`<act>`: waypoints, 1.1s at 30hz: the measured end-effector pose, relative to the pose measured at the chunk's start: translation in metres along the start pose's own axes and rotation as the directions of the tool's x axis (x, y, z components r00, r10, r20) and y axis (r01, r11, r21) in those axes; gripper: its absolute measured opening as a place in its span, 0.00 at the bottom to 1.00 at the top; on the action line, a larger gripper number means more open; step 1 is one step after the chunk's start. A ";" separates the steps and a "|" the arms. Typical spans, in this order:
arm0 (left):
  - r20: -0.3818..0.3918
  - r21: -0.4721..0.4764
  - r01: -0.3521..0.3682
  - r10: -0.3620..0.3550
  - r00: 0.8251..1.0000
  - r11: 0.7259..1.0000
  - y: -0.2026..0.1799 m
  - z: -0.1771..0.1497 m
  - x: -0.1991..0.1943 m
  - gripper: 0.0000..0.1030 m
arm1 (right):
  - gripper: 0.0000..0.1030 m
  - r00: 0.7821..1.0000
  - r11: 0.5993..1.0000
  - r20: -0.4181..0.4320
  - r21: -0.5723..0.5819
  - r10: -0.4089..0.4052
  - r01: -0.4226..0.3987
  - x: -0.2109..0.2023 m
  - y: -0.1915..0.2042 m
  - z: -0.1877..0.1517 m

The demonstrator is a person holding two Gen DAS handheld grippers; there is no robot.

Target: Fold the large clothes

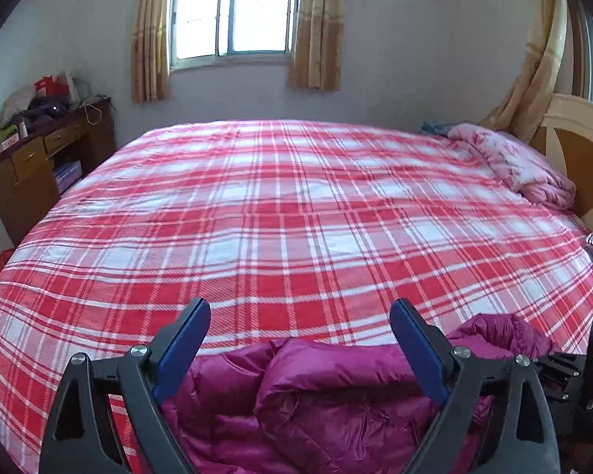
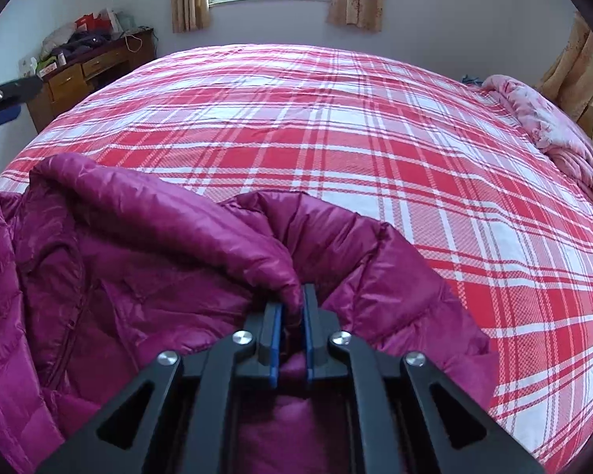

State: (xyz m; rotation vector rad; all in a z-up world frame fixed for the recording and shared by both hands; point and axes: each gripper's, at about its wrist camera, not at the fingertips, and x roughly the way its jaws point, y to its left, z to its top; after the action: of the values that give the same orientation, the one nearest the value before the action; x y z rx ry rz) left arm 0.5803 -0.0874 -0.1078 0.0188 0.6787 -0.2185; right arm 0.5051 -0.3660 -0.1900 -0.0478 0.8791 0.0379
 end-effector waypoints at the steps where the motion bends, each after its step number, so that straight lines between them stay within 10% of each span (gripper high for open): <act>1: -0.031 0.022 -0.010 0.011 0.999 1.000 -0.005 -0.005 0.011 0.90 | 0.12 1.000 1.000 -0.002 0.000 0.006 -0.006 -0.001 0.000 0.000; 11: -0.166 0.054 -0.050 0.058 0.984 0.997 -0.007 -0.060 0.051 0.90 | 0.44 0.989 0.996 0.144 0.086 -0.045 0.033 -0.058 0.007 0.017; 23: -0.033 -0.016 0.009 -0.010 0.999 1.000 -0.007 -0.034 0.014 0.90 | 0.43 0.999 0.998 0.024 0.064 0.023 -0.024 0.007 0.047 0.023; 33: -0.204 -0.023 0.009 -0.014 0.979 1.000 -0.011 -0.063 0.065 0.90 | 0.43 0.999 0.998 0.033 0.057 0.028 -0.030 0.013 0.047 0.011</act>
State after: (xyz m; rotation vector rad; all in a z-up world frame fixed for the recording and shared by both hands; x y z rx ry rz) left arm 0.5880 -0.1048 -0.1971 0.0162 0.8858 -0.2221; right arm 0.5190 -0.3181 -0.1942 0.0193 0.8478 0.0407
